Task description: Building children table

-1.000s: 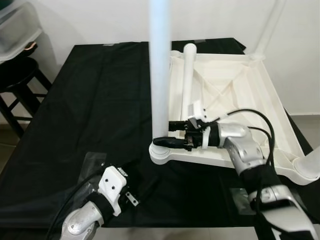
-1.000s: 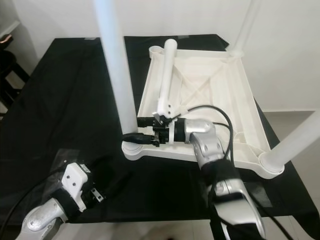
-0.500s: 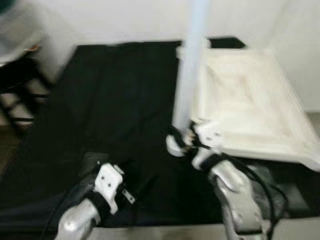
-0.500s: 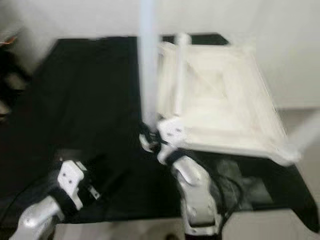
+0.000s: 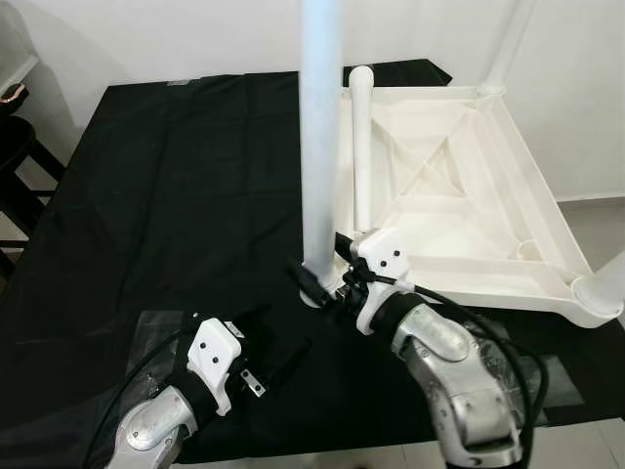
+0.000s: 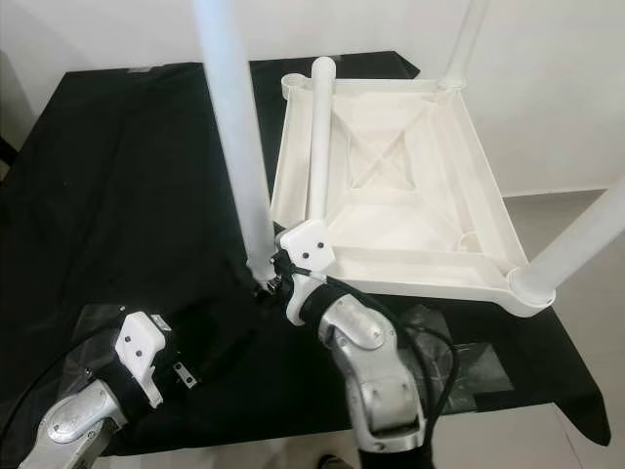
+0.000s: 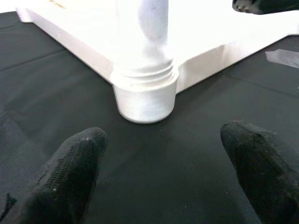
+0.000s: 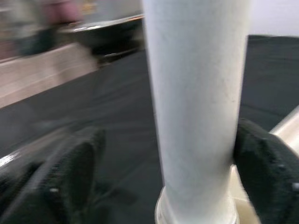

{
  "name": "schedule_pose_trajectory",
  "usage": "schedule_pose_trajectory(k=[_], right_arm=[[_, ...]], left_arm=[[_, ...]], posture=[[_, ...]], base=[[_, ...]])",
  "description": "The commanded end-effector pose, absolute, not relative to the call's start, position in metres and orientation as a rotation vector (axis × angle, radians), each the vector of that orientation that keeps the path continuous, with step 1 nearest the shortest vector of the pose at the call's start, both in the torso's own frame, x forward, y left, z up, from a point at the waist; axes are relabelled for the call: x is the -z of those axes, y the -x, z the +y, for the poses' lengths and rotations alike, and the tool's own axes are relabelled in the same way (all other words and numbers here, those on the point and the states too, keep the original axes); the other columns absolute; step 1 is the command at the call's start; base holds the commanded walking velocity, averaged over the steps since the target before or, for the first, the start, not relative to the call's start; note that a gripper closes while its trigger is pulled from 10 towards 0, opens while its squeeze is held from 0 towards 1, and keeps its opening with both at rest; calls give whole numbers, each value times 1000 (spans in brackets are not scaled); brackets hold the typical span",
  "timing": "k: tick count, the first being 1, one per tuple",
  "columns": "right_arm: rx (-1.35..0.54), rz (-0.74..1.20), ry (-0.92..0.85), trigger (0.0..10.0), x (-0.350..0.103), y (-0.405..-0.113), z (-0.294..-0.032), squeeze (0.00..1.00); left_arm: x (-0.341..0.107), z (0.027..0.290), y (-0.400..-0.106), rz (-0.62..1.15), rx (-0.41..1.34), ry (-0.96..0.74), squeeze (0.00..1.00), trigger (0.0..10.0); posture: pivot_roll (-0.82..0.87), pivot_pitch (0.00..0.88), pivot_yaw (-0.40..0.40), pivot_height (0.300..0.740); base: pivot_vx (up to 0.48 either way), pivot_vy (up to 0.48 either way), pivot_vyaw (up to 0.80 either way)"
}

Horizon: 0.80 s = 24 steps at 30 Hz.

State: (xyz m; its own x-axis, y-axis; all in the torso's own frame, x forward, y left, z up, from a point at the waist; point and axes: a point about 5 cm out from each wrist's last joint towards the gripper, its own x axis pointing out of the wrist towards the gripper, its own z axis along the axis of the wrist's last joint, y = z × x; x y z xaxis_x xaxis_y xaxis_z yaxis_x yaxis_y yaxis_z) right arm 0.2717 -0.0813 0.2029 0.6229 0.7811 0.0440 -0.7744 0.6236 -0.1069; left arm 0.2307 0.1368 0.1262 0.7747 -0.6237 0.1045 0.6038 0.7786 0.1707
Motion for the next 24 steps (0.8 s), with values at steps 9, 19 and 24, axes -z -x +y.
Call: schedule_pose_trajectory(k=[9, 19, 24], right_arm=[[-1314, -84, 265, 10000, -215, -284, -92, 0], [-1301, -63, 361, 10000, -237, -345, -99, 0], [-1405, -70, 292, 10000, -238, -355, -91, 0]], left_arm=[[-118, 137, -226, -115, 667, -122, 0, 10000], [-118, 134, -213, -108, 676, -113, 0, 10000], [-119, 132, -206, -101, 682, -109, 0, 10000]], posture=[[16, 226, 13, 740], [58, 253, 1, 740], [76, 265, -3, 740]], base=[[0, 0, 0], [0, 0, 0], [0, 0, 0]])
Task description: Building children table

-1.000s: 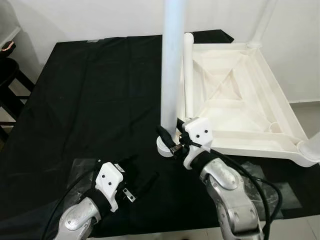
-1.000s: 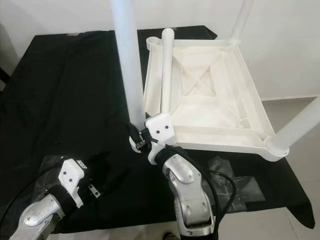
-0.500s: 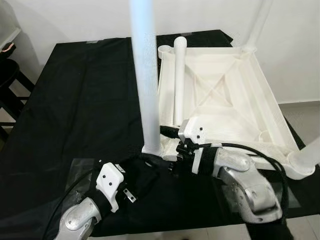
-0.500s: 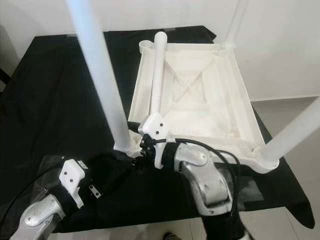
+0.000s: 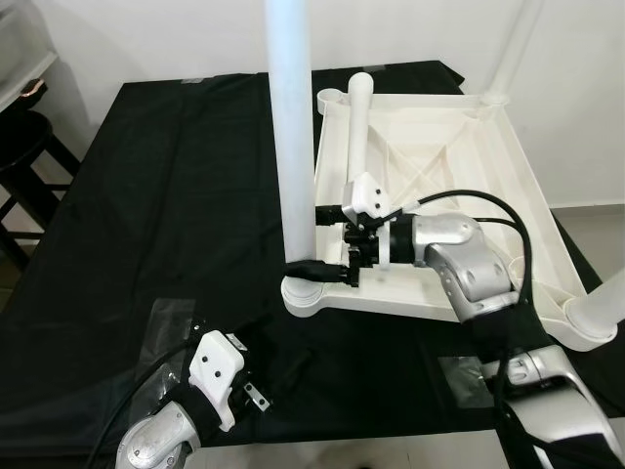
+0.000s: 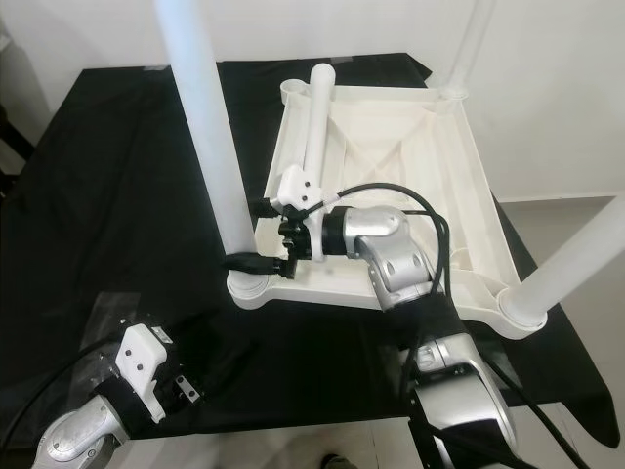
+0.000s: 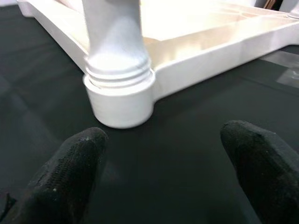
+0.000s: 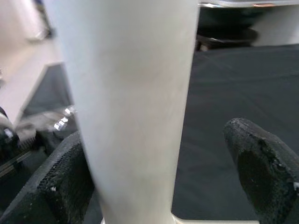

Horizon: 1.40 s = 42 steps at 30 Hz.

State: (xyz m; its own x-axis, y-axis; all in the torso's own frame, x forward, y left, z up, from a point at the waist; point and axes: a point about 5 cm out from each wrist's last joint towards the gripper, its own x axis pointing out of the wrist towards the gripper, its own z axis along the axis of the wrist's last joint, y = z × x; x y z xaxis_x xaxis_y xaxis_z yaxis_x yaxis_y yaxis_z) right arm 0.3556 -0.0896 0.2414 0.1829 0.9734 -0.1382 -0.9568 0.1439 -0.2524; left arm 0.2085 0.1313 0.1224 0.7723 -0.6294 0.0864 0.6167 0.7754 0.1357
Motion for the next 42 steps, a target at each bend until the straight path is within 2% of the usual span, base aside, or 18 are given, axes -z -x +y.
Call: schedule_pose_trajectory(k=[1, 5, 6, 12, 20, 24, 26, 27, 28, 29, 30, 32, 35, 37, 38, 39, 40, 42], right_arm=[[-1444, -74, 279, 10000, -237, -355, -88, 0], [-1508, -74, 261, 10000, -237, -356, -83, 0], [-1538, -63, 278, 0, -235, -358, -78, 0], [-1551, -58, 283, 0, -235, -361, -76, 0], [-1493, -51, 295, 0, -227, -362, -90, 0], [-1339, -42, 255, 0, -205, -345, -90, 0], [-907, -2, 87, 0, -170, -308, -67, 0], [-907, -2, 87, 0, -170, -308, -67, 0], [-761, 43, 49, 0, -156, -283, -65, 0], [-761, 43, 49, 0, -156, -283, -65, 0], [-675, 59, 55, 0, -149, -267, -65, 0], [-647, 53, 88, 0, -147, -265, -68, 0], [-654, 11, 106, 0, -152, -277, -69, 0], [-704, -3, 83, 0, -158, -282, -59, 0], [-713, 4, 77, 1020, -161, -280, -55, 0], [-740, 13, 85, 4706, -163, -279, -52, 0], [-777, 18, 84, 10000, -165, -278, -50, 0], [-787, 28, 75, 10000, -169, -274, -48, 0]], left_arm=[[-119, 131, -204, -99, 683, -108, 0, 10000], [-120, 131, -200, -96, 686, -105, 0, 10000], [-121, 130, -197, -93, 684, -101, 0, 10000], [-122, 129, -196, -92, 681, -99, 0, 10000], [-123, 127, -200, -98, 672, -94, 0, 10000], [-123, 126, -202, -99, 672, -92, 0, 10000], [-123, 127, -203, -100, 670, -93, 0, 10000], [-123, 127, -203, -100, 670, -93, 0, 10000], [-124, 129, -204, -100, 669, -95, 0, 10000], [-124, 129, -204, -100, 669, -95, 0, 10000], [-124, 130, -205, -100, 667, -96, 0, 10000], [-123, 131, -207, -98, 666, -97, 0, 10000], [-121, 133, -212, -93, 683, -109, 0, 10000], [-120, 134, -217, -92, 691, -122, 0, 10000], [-120, 135, -218, -93, 685, -125, 0, 10000], [-120, 135, -219, -95, 678, -127, 0, 10000], [-120, 136, -220, -96, 674, -128, 0, 10000], [-120, 136, -220, -97, 672, -129, 0, 10000]], posture=[[83, 271, -6, 740], [90, 281, -10, 740], [97, 292, -14, 740], [98, 299, -25, 740], [54, 297, -34, 740], [31, 299, -43, 740], [28, 297, -42, 740], [28, 297, -42, 740], [26, 303, -33, 740], [26, 303, -33, 740], [12, 301, -16, 740], [-1, 280, -3, 740], [-4, 259, 13, 740], [4, 249, 13, 740], [7, 239, 17, 740], [9, 237, 18, 740], [11, 233, 21, 740], [11, 233, 21, 740]], base=[[0, 0, 0], [0, 0, 0], [0, 0, 0], [0, 0, 0], [0, 0, 0], [0, 0, 0], [0, 0, 0], [0, 0, 0], [0, 0, 0], [0, 0, 0], [0, 0, 0], [0, 0, 0], [0, 0, 0], [0, 0, 0], [0, 0, 0], [0, 0, 0], [0, 0, 0], [0, 0, 0]])
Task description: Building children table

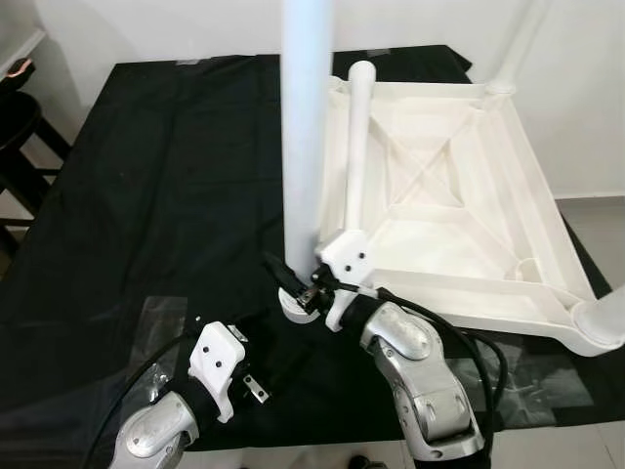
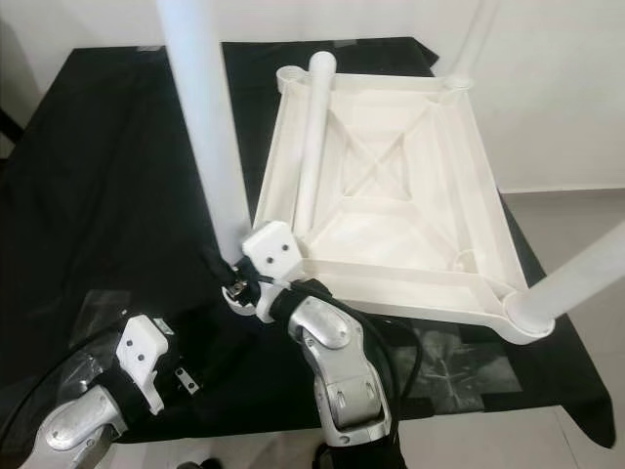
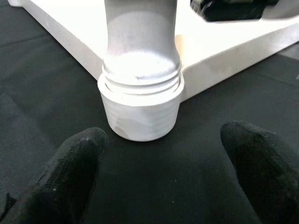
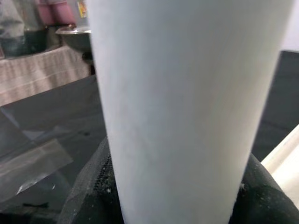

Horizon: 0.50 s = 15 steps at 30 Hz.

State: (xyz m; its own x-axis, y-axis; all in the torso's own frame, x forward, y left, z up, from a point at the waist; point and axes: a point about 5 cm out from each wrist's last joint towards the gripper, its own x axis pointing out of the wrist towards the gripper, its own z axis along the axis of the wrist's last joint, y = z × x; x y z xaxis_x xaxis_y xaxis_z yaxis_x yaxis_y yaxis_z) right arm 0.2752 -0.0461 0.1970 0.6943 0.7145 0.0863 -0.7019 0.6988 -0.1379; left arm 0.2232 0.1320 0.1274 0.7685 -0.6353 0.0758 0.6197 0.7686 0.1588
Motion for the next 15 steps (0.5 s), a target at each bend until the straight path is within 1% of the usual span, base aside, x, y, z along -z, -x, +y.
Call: schedule_pose_trajectory(k=[1, 2, 3, 4, 5, 6, 7, 8, 9, 10, 12, 15], right_arm=[[-923, 54, 33, 10000, -175, -266, -43, 1000], [-1037, 55, -6, 10000, -181, -261, -40, 1000], [-1105, 23, -1, 10000, -188, -261, -41, 1000], [-1137, -3, 8, 10000, -192, -261, -41, 1000], [-1223, -37, 48, 10000, -198, -261, -44, 1000], [-1223, -37, 48, 10000, -198, -261, -44, 1000], [-1279, -55, 79, 10000, -201, -261, -46, 1000], [-1335, -95, 128, 10000, -205, -265, -50, 718], [-1366, -123, 163, 10000, -209, -268, -54, 718], [-1404, -127, 193, 10000, -211, -273, -57, 0], [-1444, -118, 215, 10000, -213, -278, -61, 0], [-1525, -76, 307, 10000, -218, -307, -70, 0]], left_arm=[[-119, 136, -221, -96, 672, -129, 0, 10000], [-119, 136, -222, -96, 672, -130, 0, 10000], [-119, 136, -222, -96, 673, -130, 0, 10000], [-119, 135, -222, -96, 673, -130, 0, 10000], [-118, 135, -223, -96, 674, -130, 0, 10000], [-118, 135, -223, -96, 674, -130, 0, 10000], [-118, 135, -223, -96, 674, -130, 0, 10000], [-118, 135, -223, -97, 675, -130, 0, 10000], [-118, 135, -223, -98, 676, -129, 0, 10000], [-118, 134, -223, -99, 676, -128, 0, 10000], [-118, 134, -223, -101, 676, -127, 0, 10000], [-117, 133, -222, -102, 677, -127, 0, 10000]], posture=[[20, 225, 20, 740], [25, 219, 22, 740], [30, 217, 24, 740], [30, 217, 24, 740], [34, 213, 22, 740], [34, 213, 22, 740], [34, 213, 22, 740], [39, 213, 19, 740], [39, 213, 19, 740], [42, 213, 19, 740], [42, 213, 19, 740], [59, 213, 13, 740]], base=[[0, 0, 0], [0, 0, 0], [0, 0, 0], [0, 0, 0], [0, 0, 0], [0, 0, 0], [0, 0, 0], [0, 0, 0], [0, 0, 0], [0, 0, 0], [0, 0, 0], [0, 0, 0]])
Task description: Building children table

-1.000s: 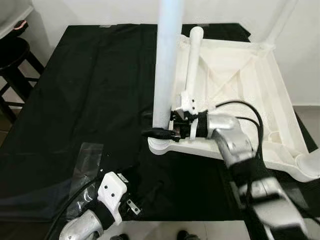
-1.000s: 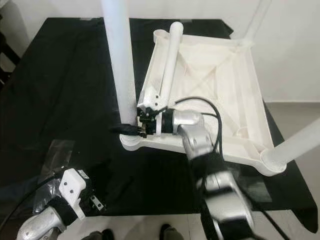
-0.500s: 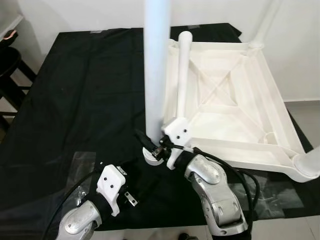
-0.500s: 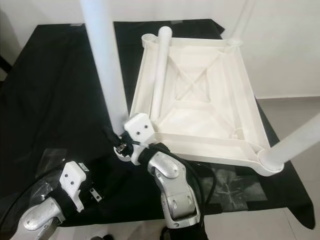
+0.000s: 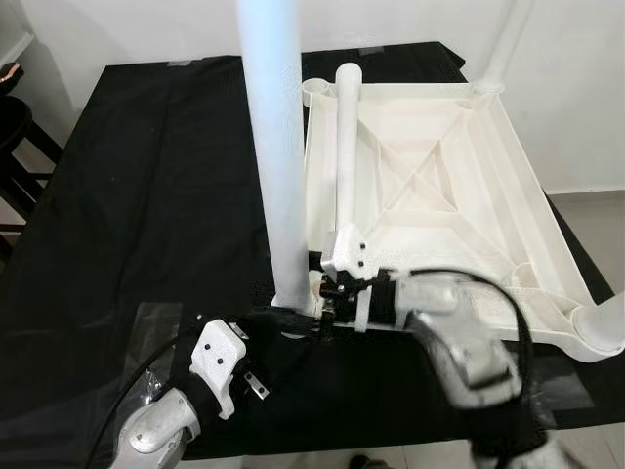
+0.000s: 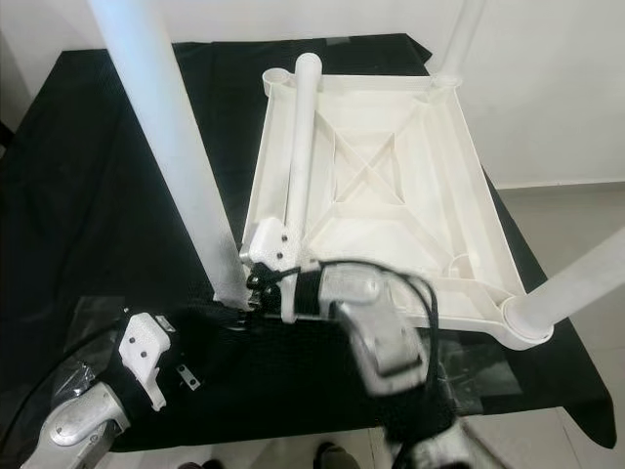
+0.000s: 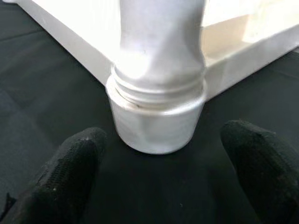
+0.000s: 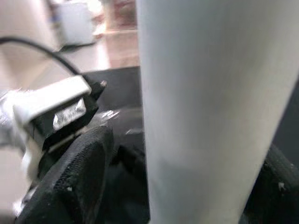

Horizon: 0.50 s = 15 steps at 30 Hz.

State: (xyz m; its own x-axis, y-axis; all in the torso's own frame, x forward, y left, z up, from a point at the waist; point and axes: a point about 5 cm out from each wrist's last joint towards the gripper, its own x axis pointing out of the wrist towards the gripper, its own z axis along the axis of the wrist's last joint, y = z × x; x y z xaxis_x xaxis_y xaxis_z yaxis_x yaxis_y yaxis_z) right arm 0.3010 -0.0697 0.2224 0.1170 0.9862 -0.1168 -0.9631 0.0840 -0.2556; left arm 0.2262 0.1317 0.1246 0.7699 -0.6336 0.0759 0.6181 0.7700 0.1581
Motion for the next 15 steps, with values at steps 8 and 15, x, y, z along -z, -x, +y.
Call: schedule_pose_trajectory(k=[8, 15], right_arm=[[-1676, -23, 292, 10000, -235, -332, -72, 0], [-1725, 54, 281, 10000, -234, -346, -77, 0]], left_arm=[[-118, 135, -221, -113, 661, -149, 0, 10000], [-127, 160, -221, -131, 572, -175, 0, 10000]], posture=[[82, 203, -1, 740], [97, 191, -5, 740]], base=[[0, 0, 0], [0, 0, 0]])
